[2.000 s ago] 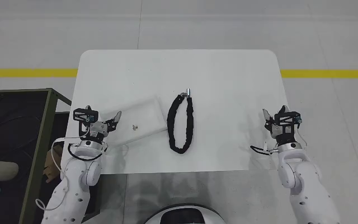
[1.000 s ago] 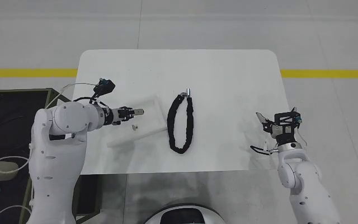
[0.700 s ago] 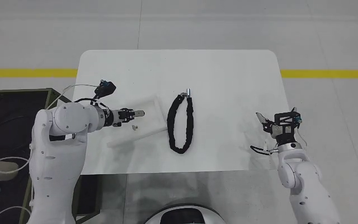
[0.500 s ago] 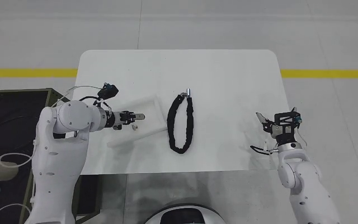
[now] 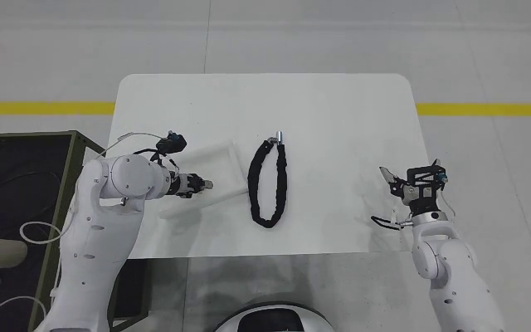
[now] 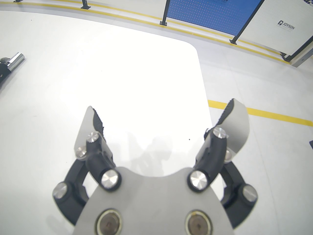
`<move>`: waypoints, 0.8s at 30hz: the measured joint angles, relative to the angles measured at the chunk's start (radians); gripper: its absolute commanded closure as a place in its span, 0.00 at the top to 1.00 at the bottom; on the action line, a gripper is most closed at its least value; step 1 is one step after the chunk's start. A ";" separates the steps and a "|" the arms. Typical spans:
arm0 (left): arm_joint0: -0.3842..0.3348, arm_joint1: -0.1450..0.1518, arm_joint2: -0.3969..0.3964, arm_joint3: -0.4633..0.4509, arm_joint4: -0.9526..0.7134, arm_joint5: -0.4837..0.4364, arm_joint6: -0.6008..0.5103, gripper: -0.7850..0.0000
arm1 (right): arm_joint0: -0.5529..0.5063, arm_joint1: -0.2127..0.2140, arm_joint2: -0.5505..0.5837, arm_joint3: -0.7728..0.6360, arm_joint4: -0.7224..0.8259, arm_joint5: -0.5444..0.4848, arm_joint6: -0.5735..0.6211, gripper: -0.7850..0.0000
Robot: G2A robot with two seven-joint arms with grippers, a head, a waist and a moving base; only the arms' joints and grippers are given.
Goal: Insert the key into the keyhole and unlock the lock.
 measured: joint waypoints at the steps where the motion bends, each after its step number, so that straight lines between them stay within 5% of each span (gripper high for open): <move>1: -0.002 0.001 0.005 0.001 0.009 0.002 0.002 0.41 | 0.000 0.000 0.000 0.000 0.000 0.000 0.000 1.00; 17: -0.006 0.014 0.025 -0.006 0.037 0.011 0.011 0.21 | 0.000 0.000 0.000 0.000 0.000 0.000 0.000 1.00; 24: -0.006 0.018 0.034 0.002 0.023 0.023 0.023 0.00 | 0.000 0.000 0.000 0.000 0.000 0.000 0.000 1.00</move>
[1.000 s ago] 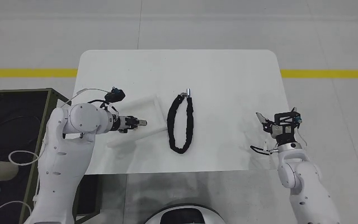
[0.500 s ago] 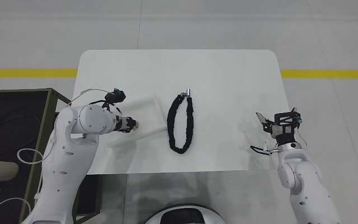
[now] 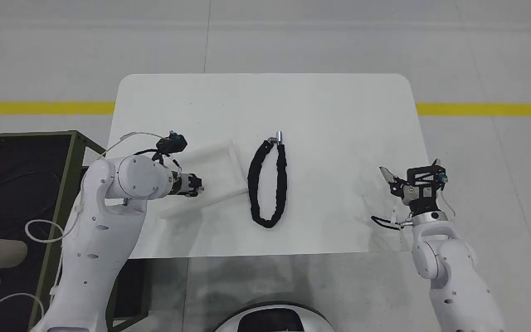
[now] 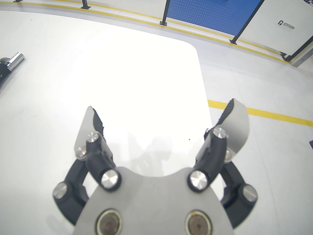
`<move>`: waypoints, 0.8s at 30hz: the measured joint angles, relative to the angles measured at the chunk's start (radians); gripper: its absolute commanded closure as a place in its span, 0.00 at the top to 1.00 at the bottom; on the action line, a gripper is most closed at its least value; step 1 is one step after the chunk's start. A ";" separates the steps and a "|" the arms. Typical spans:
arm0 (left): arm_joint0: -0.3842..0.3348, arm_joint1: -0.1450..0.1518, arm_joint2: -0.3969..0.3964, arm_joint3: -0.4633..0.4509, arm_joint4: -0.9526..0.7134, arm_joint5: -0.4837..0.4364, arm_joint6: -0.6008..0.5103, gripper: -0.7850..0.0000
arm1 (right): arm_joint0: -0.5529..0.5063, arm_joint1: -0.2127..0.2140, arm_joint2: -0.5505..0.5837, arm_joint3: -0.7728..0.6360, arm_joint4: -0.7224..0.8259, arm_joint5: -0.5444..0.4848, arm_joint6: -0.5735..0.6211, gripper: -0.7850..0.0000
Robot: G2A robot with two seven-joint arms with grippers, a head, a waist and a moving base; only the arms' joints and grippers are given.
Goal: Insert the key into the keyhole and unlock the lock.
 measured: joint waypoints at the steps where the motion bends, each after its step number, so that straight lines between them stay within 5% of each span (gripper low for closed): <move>1: 0.000 0.001 0.001 0.001 -0.001 0.002 0.002 0.00 | 0.000 0.000 0.000 0.000 0.000 0.000 0.000 1.00; 14: -0.027 0.021 -0.046 -0.048 0.034 -0.042 -0.042 0.00 | 0.000 0.000 0.000 0.000 0.000 0.000 0.000 1.00; 24: -0.112 0.081 -0.002 0.116 -0.038 -0.046 -0.046 0.00 | 0.000 0.000 0.000 0.000 0.000 0.000 0.000 1.00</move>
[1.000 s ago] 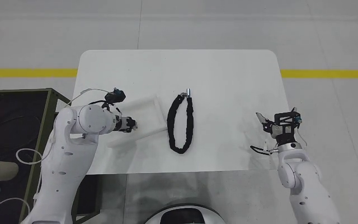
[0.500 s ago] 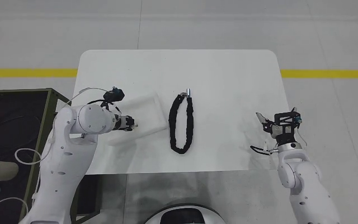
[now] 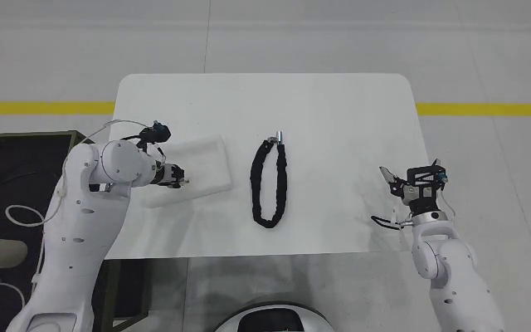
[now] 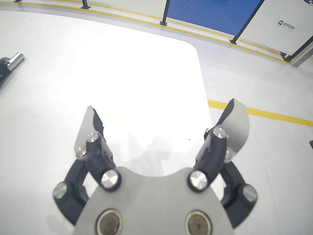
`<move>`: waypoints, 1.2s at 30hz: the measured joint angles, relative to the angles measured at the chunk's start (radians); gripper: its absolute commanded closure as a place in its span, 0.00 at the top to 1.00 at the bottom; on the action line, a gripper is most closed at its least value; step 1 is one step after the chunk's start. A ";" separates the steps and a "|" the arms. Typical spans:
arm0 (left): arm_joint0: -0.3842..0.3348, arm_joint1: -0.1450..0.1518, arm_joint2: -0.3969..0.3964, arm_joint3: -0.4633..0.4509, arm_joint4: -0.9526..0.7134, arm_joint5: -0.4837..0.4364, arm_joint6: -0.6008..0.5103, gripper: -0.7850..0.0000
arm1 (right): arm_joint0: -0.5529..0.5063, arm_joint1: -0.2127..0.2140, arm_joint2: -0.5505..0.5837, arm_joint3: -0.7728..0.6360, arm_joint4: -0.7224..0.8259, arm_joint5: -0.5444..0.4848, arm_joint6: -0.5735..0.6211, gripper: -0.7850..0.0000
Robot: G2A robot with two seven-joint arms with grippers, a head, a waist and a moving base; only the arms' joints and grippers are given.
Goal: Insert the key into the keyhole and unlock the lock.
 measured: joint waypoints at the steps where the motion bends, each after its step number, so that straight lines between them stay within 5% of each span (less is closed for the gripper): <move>1: -0.015 0.006 -0.007 0.020 -0.046 0.000 0.000 0.00 | 0.000 0.000 0.000 0.000 0.000 0.000 0.000 1.00; 9: -0.064 0.055 -0.005 0.160 -0.251 0.001 0.000 0.00 | 0.000 0.000 0.000 0.000 0.000 0.000 0.000 1.00; 32: -0.061 0.057 0.015 0.155 -0.268 -0.012 0.025 0.00 | 0.000 0.000 0.000 0.000 0.000 0.000 0.000 1.00; 36: -0.121 0.064 0.055 0.124 -0.190 -0.001 -0.001 0.00 | 0.000 0.000 0.000 0.000 0.000 0.000 0.000 1.00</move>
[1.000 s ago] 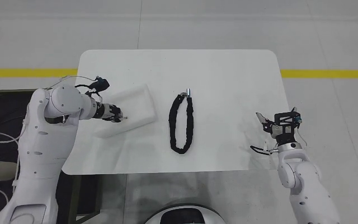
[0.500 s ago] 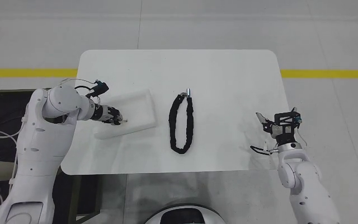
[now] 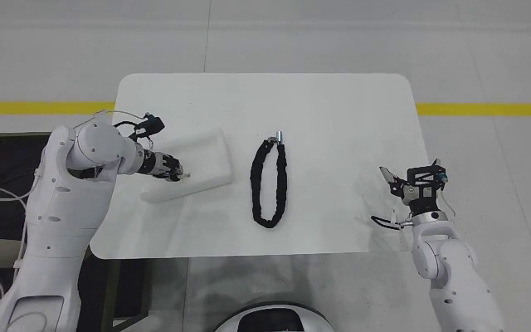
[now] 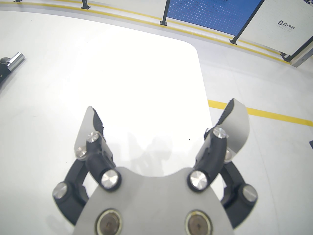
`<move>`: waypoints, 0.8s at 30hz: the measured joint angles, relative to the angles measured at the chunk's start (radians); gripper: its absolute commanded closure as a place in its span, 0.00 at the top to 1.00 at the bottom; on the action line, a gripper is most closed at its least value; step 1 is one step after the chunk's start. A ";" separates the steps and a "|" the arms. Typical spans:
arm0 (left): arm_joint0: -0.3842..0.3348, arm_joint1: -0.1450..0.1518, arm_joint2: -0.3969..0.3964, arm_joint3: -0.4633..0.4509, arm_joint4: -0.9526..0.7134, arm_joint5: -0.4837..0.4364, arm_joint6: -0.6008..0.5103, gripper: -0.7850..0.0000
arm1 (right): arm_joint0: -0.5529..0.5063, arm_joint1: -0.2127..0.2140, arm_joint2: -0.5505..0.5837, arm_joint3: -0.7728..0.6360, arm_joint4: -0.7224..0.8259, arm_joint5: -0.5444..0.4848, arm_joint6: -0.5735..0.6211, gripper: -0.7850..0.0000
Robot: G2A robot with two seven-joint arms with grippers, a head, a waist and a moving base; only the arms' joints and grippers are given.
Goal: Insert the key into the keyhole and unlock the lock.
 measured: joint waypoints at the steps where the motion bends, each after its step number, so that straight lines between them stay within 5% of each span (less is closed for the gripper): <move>1: -0.022 0.004 0.016 -0.003 0.015 0.001 -0.001 0.00 | 0.000 0.000 0.000 0.000 0.000 0.000 0.000 1.00; 9: -0.178 0.044 0.245 0.088 -0.044 0.001 0.001 0.00 | 0.000 0.000 0.000 0.000 0.000 0.000 0.000 1.00; 24: -0.165 0.043 0.209 0.085 -0.041 0.001 0.000 0.00 | 0.000 0.000 0.000 0.000 0.000 0.000 0.000 1.00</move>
